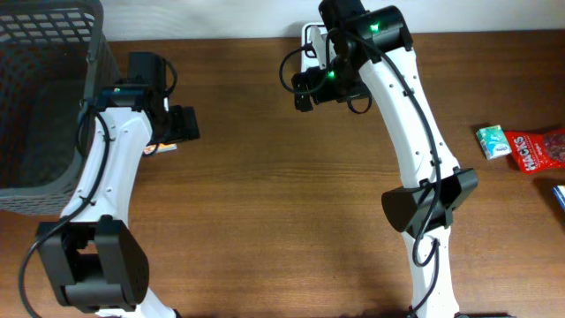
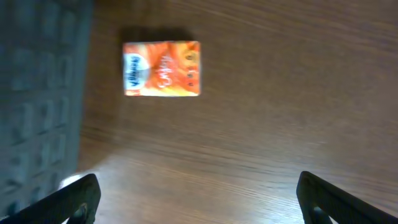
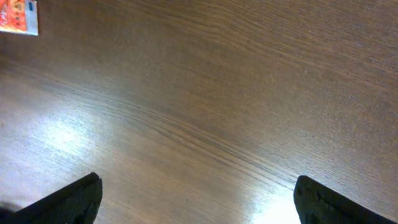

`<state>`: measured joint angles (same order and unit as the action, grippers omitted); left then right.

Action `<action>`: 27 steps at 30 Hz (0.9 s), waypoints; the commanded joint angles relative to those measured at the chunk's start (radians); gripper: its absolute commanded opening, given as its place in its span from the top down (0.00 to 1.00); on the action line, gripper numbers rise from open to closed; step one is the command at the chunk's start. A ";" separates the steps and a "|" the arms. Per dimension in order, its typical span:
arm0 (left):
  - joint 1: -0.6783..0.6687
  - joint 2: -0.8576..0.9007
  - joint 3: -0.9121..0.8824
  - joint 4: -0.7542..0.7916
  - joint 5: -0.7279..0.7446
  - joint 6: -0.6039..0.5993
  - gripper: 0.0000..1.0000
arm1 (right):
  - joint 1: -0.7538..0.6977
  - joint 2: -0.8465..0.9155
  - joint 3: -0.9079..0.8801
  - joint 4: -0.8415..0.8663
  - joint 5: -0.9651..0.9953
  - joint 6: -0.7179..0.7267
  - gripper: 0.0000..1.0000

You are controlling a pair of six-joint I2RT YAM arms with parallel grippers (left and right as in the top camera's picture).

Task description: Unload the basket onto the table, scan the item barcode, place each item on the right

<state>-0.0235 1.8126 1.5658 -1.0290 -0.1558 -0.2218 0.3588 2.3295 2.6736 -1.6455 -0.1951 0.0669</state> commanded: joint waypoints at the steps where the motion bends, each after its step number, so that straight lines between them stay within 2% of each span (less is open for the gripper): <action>1: -0.077 0.006 -0.013 -0.007 -0.146 0.060 0.01 | 0.000 0.003 -0.005 0.001 0.017 -0.011 0.02; 3: -0.145 0.005 -0.012 -0.008 -0.218 0.060 0.01 | 0.000 0.003 -0.005 0.001 0.016 -0.011 0.02; 7: -0.321 0.005 -0.009 0.008 -0.469 0.059 0.01 | 0.000 0.003 -0.005 0.001 0.016 -0.011 0.02; 10: -0.399 0.005 -0.009 0.056 -0.529 0.055 0.00 | 0.000 0.003 -0.005 0.001 0.017 -0.011 0.02; 14: -0.349 0.007 -0.010 0.130 -0.528 0.052 0.02 | 0.000 0.003 -0.005 0.001 0.016 -0.011 0.02; 20: -0.283 0.033 -0.011 0.207 -0.509 0.131 0.08 | 0.000 0.003 -0.005 0.001 0.016 -0.011 0.02; 23: -0.277 0.073 -0.011 0.214 -0.478 0.189 0.15 | 0.000 0.003 -0.005 0.001 0.017 -0.011 0.02; 25: -0.277 0.117 -0.011 0.225 -0.498 0.212 0.20 | 0.000 0.003 -0.005 0.001 0.016 -0.011 0.02; 27: -0.276 0.167 -0.011 0.242 -0.553 0.212 0.20 | 0.000 0.003 -0.005 0.001 0.016 -0.011 0.02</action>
<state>-0.3000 1.9003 1.5650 -0.8024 -0.6495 -0.0521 0.3588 2.3295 2.6736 -1.6451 -0.1913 0.0666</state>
